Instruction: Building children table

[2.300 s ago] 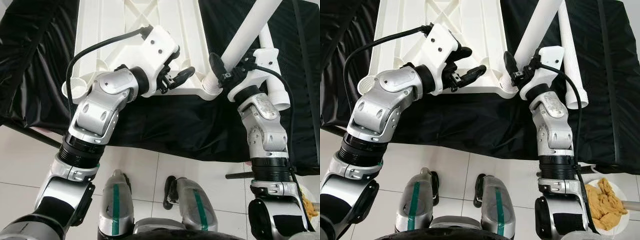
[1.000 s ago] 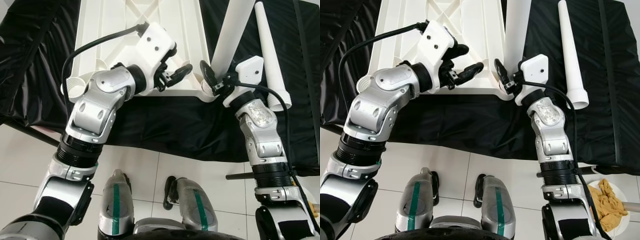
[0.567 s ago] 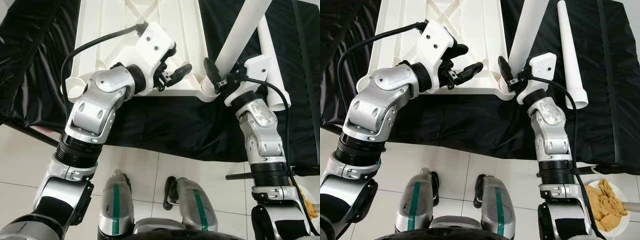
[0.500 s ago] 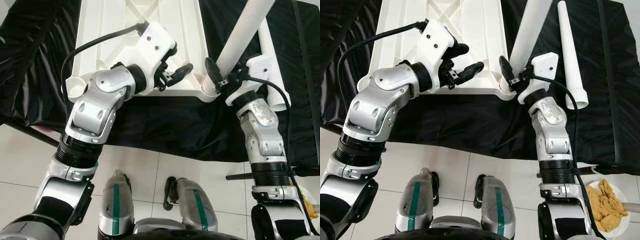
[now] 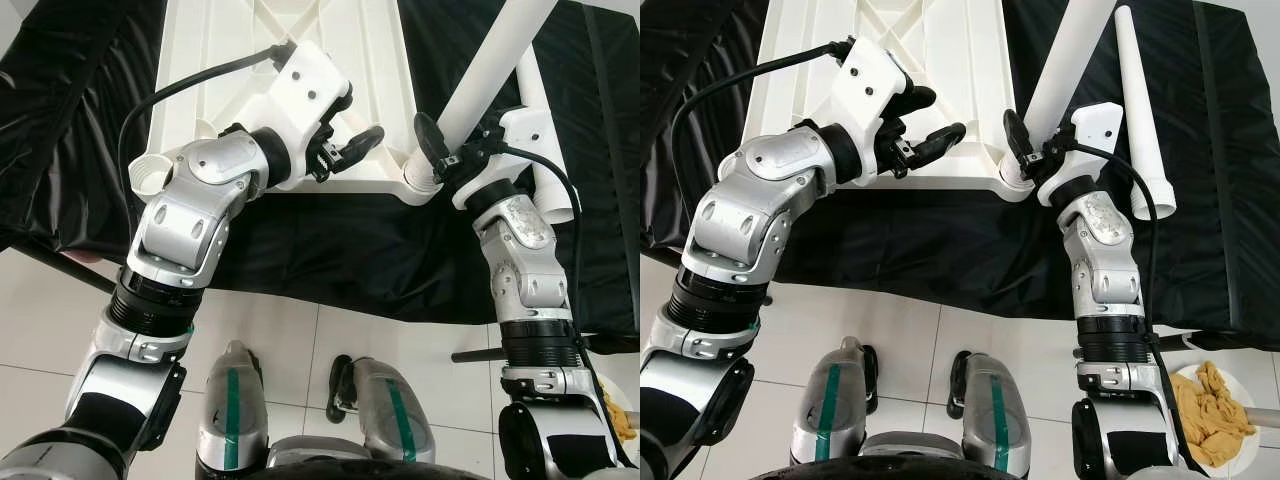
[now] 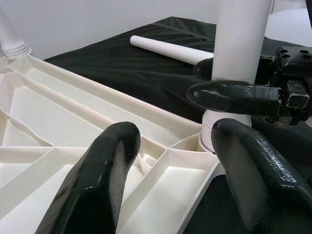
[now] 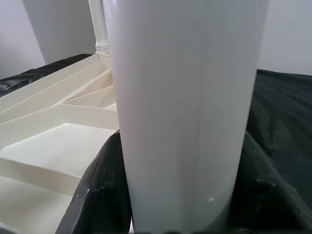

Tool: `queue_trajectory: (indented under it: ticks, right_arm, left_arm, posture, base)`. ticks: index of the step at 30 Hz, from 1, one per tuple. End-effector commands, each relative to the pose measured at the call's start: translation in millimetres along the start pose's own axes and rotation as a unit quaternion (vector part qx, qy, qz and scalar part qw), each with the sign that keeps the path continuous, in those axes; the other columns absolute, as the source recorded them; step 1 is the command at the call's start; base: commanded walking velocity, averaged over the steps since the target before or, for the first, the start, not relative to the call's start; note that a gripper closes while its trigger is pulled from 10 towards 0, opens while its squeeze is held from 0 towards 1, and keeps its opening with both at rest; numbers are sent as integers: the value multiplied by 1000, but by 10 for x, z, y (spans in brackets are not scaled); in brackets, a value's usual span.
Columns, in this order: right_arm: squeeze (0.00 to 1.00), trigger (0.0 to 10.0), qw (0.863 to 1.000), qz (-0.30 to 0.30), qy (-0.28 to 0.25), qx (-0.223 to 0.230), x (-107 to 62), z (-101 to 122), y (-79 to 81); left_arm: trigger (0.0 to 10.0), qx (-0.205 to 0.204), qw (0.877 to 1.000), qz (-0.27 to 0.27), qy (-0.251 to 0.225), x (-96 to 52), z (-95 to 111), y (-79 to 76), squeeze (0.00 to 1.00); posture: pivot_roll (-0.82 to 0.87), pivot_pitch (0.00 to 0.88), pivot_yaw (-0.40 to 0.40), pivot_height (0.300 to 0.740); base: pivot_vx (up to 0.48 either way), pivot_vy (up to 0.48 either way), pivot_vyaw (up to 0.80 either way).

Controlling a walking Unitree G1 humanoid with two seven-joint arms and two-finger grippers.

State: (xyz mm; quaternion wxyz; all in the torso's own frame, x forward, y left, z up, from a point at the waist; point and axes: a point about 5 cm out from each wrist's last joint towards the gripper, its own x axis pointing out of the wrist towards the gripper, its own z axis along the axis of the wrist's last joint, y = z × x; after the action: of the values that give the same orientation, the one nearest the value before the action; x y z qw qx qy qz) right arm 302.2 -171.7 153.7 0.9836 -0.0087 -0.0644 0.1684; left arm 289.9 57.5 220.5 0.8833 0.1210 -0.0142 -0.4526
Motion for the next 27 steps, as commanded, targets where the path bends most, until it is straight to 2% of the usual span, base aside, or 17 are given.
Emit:
queue_trajectory:
  ticks: [1, 6, 14, 20, 27]
  right_arm:
    - [0, 10000, 993, -36, 114, 21, -157, -447, -48]
    - [0, 10000, 991, -61, 113, 23, -139, -452, -43]
    - [0, 10000, 986, -133, 94, 28, -64, -447, 2]
    - [0, 10000, 985, -150, 86, 25, -40, -441, 35]
    - [0, 10000, 989, -133, 56, 28, -88, -426, 105]
  left_arm:
    - [10000, 3, 1000, 13, -3, 0, 35, -5, 0]
    - [10000, 2, 1000, 14, -4, 0, 36, -6, 0]
    - [10000, 4, 1000, 15, -6, -4, 47, -7, 0]
    - [10000, 5, 1000, 18, -7, -7, 56, -1, 0]
    - [10000, 5, 1000, 22, -6, -22, 56, 10, 0]
  posture:
    - [99, 115, -32, 740]
    - [100, 113, -34, 740]
    - [105, 109, -38, 740]
    - [107, 113, -40, 740]
    - [110, 117, -40, 740]
  base:
    - [0, 0, 0]
    - [0, 0, 0]
    - [0, 0, 0]
    - [0, 0, 0]
    - [0, 0, 0]
